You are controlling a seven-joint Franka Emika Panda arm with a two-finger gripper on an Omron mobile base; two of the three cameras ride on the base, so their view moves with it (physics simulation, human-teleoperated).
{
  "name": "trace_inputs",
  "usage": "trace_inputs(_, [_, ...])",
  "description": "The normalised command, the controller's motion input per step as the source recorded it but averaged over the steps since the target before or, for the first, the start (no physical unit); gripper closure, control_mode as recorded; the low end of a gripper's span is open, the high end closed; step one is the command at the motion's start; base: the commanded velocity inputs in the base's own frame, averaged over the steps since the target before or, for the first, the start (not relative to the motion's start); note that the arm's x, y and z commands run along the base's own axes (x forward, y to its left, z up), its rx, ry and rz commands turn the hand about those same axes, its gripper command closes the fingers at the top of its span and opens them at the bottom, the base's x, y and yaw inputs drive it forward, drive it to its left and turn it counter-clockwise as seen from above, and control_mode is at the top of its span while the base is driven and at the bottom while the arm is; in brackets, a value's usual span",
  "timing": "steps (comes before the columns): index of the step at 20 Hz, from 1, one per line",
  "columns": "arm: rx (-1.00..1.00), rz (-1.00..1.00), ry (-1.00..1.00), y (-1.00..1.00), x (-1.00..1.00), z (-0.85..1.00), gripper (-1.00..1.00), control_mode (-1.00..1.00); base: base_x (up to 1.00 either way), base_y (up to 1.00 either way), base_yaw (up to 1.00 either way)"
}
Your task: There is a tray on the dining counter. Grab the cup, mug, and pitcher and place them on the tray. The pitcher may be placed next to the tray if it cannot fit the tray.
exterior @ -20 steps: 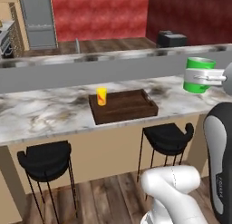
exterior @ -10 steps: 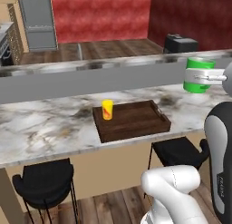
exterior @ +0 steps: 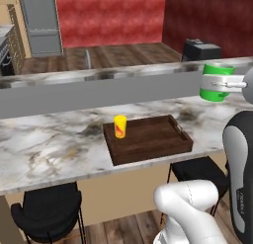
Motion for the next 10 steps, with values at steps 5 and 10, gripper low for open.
trace_inputs(5, [0.00, 0.00, 0.00, 0.00, 0.00, 0.00, 1.00, 1.00, 0.30, 0.00, 0.00])
trace_inputs(10, [0.00, 0.00, 0.00, 0.00, 0.00, 0.00, 1.00, 1.00, 0.23, 0.00, 0.00])
